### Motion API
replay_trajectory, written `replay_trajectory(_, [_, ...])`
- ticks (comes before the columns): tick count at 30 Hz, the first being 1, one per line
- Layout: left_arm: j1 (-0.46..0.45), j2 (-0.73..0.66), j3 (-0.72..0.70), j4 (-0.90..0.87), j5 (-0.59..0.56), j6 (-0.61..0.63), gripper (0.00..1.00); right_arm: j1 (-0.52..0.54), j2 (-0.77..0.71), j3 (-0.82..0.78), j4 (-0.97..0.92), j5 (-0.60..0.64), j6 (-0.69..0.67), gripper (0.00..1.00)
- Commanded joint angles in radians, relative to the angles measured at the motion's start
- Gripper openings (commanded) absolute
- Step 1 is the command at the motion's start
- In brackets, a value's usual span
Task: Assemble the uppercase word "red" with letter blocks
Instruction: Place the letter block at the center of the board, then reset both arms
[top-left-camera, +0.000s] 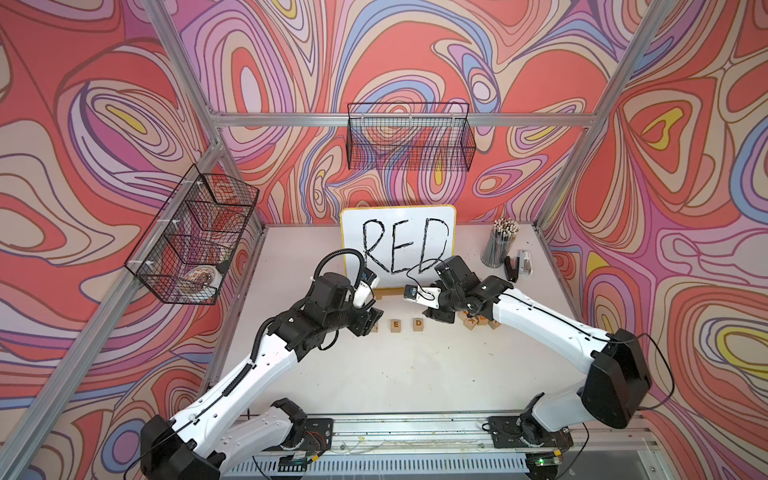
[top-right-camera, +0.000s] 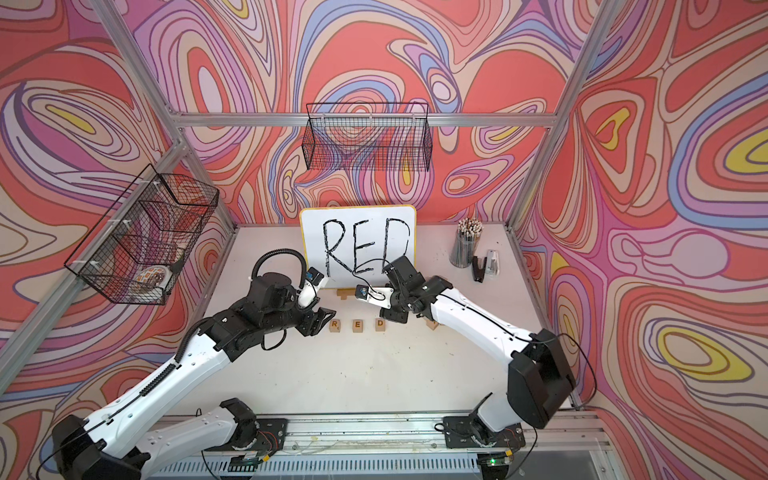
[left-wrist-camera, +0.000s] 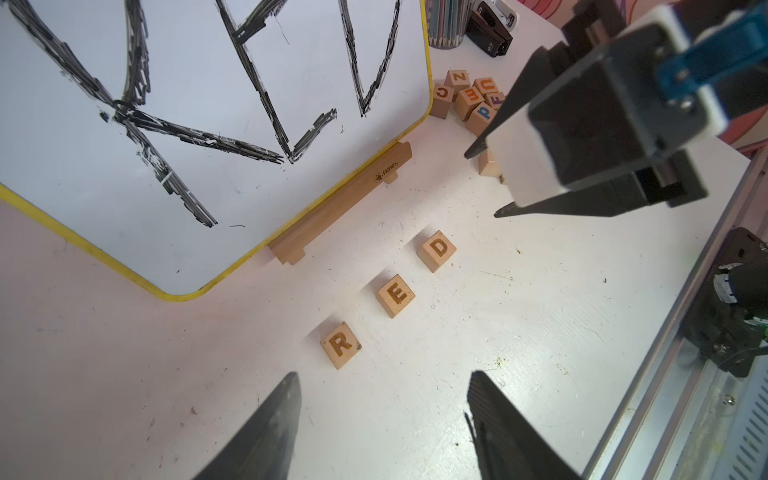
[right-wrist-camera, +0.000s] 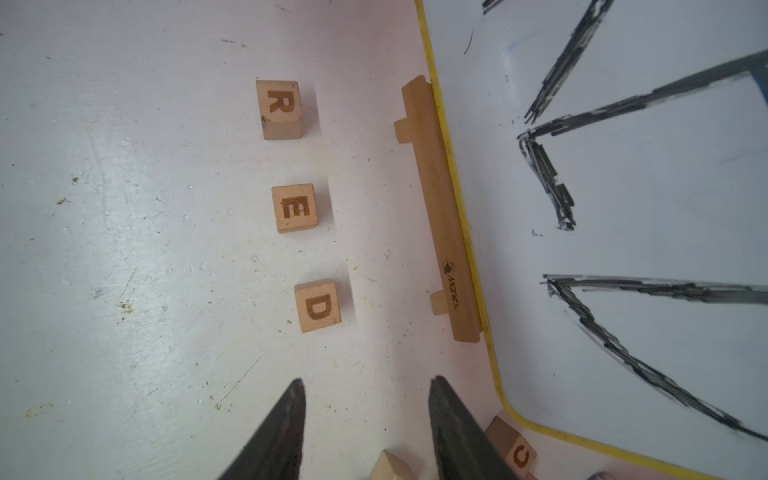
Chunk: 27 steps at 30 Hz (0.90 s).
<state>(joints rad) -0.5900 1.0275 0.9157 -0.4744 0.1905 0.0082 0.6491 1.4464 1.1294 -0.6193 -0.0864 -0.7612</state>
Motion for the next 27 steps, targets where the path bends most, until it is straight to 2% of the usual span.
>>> replay_trajectory(1, [-0.008,-0.015,-0.017,0.002,-0.03,0.014,0.68,-0.003,-0.083,-0.067,0.095,0.062,0.089,0.51])
replay_trajectory(7, [-0.008,-0.031,-0.022,0.021,-0.076,-0.002,0.72,-0.047,-0.305,-0.26,0.328,0.121,0.254,0.52])
replay_trajectory(9, [-0.008,-0.048,-0.028,0.04,-0.127,-0.025,0.73,-0.077,-0.371,-0.329,0.422,0.158,0.316,0.57])
replay_trajectory(10, [-0.008,-0.061,-0.034,0.06,-0.163,-0.043,0.73,-0.091,-0.397,-0.368,0.489,0.224,0.356,0.66])
replay_trajectory(11, [-0.008,-0.075,-0.046,0.082,-0.194,-0.064,0.74,-0.1,-0.415,-0.404,0.549,0.295,0.385,0.86])
replay_trajectory(13, [-0.008,-0.11,-0.084,0.146,-0.266,-0.118,0.75,-0.128,-0.446,-0.46,0.624,0.391,0.422,0.98])
replay_trajectory(15, [-0.008,-0.144,-0.148,0.231,-0.35,-0.179,0.77,-0.169,-0.461,-0.509,0.693,0.469,0.478,0.98])
replay_trajectory(17, [-0.008,-0.162,-0.225,0.337,-0.442,-0.222,0.79,-0.22,-0.469,-0.547,0.737,0.487,0.545,0.98])
replay_trajectory(21, [0.001,-0.14,-0.365,0.576,-0.605,-0.255,0.9,-0.334,-0.458,-0.599,0.806,0.47,0.679,0.98])
replay_trajectory(27, [0.031,-0.021,-0.469,0.784,-0.783,-0.247,1.0,-0.474,-0.41,-0.643,0.902,0.392,0.805,0.98])
